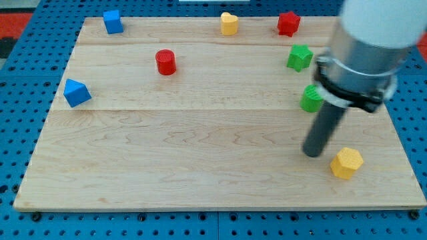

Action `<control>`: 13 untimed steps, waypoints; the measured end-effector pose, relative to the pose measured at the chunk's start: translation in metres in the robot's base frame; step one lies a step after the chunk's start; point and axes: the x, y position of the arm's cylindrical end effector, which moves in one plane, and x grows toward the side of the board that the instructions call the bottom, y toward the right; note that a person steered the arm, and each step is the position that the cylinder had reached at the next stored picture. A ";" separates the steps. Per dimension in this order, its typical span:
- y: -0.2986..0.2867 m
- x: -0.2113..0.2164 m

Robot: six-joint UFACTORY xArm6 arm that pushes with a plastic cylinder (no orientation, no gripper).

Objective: Move the red circle to the bottom center

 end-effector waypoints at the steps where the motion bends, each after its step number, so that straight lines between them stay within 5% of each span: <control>1: -0.065 -0.069; 3: -0.150 -0.166; 6: -0.232 -0.170; 11: -0.237 -0.198; 13: -0.219 -0.263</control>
